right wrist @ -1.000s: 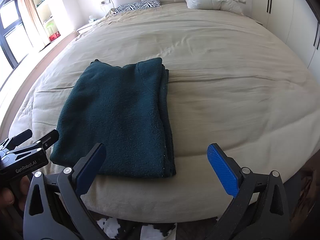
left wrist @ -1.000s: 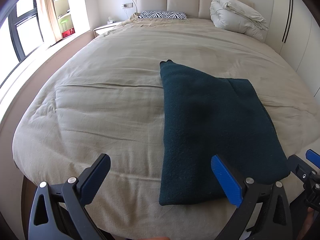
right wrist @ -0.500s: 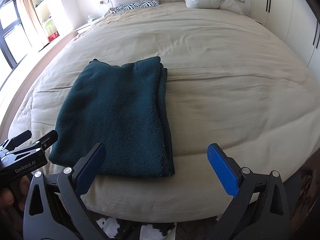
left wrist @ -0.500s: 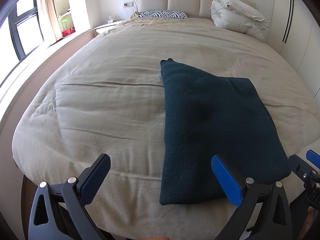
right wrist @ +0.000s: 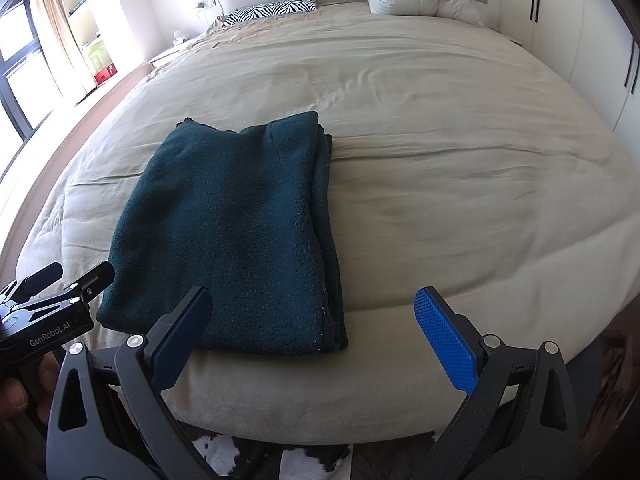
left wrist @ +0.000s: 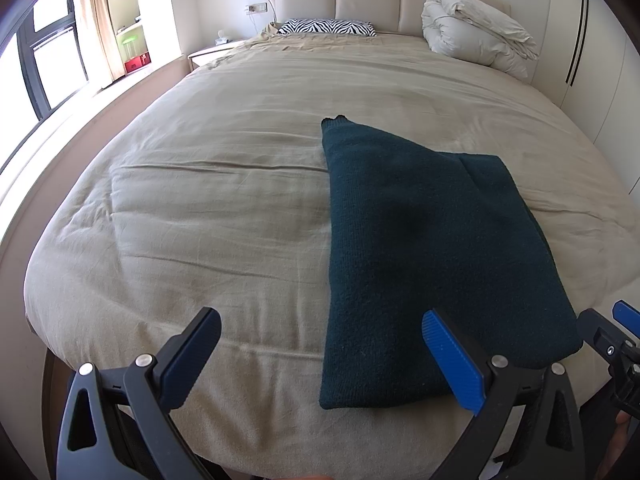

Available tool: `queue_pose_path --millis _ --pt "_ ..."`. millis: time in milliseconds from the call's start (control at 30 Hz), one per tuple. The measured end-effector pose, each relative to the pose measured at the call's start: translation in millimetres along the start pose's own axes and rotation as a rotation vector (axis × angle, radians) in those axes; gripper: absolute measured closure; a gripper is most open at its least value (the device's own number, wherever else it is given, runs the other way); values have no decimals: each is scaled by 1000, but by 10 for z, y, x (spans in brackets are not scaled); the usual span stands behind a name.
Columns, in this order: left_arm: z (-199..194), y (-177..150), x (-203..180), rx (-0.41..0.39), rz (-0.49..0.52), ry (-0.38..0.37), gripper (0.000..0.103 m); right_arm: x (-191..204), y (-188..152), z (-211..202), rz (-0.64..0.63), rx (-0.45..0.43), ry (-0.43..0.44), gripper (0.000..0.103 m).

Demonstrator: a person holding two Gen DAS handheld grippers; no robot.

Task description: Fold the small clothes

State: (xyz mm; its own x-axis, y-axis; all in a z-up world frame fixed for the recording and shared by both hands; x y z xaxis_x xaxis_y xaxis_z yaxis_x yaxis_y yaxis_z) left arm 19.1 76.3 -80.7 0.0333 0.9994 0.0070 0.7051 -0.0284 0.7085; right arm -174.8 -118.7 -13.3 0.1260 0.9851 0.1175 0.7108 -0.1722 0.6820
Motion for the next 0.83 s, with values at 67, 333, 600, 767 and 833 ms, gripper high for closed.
queue_pose_path --millis 67,333,600,767,833 --pt "-1 -3 1 0 1 1 0 3 -6 -2 1 0 1 0" --pt "16 -26 12 8 1 -4 0 6 -12 -3 2 2 1 0" --pt "23 -26 12 11 2 -7 0 15 -25 -13 2 4 3 0" --pt "27 -25 4 14 0 -9 0 19 -28 -15 3 6 2 0" --pt "38 -16 11 12 2 -5 0 20 -31 -17 3 7 3 0"
Point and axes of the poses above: each gripper's, at about its wrist camera, not at the fingertips, and z roughly the way its jaws point, x to its left, y to its top, the point moved 8 cm from there along z, roughly the way its jaws point, and after that the axes turned 10 degrees about -x, right-handed, at the moved point
